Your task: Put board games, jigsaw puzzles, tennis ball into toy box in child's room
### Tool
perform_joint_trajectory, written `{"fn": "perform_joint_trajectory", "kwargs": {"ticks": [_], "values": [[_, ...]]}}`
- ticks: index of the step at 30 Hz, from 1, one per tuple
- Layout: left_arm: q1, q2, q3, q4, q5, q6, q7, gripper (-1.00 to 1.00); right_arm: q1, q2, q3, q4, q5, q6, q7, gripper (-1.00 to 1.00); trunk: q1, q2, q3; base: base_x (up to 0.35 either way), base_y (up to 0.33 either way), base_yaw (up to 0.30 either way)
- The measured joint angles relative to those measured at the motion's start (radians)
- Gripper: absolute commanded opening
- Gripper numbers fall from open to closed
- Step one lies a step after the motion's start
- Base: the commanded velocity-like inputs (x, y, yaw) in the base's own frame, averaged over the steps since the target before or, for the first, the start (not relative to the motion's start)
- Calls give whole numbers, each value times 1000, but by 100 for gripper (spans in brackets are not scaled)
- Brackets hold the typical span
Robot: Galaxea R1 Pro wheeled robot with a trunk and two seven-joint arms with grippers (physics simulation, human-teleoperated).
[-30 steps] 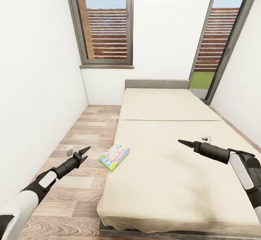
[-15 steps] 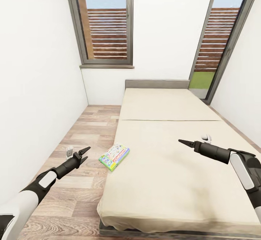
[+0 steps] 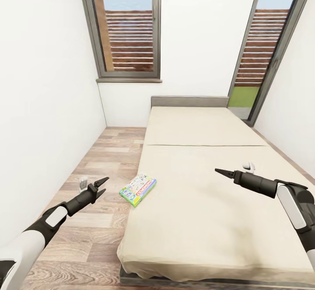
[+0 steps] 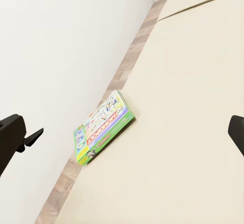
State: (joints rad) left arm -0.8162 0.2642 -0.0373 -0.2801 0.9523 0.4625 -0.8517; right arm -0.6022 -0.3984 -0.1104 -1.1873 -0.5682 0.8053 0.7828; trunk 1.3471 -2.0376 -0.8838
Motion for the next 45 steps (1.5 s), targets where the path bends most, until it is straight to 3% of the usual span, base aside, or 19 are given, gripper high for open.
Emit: {"fn": "perform_joint_trajectory", "kwargs": {"ticks": [11,21,30,45], "values": [[9,27,0,-2,0,59,-41,100,0,1,1,0,1,0,-1,100,0,0,0,0,0,0],[21,57,-6,-2,-6,87,-130,100,-1,1,-2,0,3,0,-2,100,0,0,0,0,0,0],[29,66,-8,-3,-11,120,-175,100,-1,-2,-4,0,3,0,-2,100,0,0,0,0,0,0],[33,67,-10,-3,-16,150,-194,100,0,0,-4,0,3,-1,-2,100,57,-105,-47,0,0,0]]}}
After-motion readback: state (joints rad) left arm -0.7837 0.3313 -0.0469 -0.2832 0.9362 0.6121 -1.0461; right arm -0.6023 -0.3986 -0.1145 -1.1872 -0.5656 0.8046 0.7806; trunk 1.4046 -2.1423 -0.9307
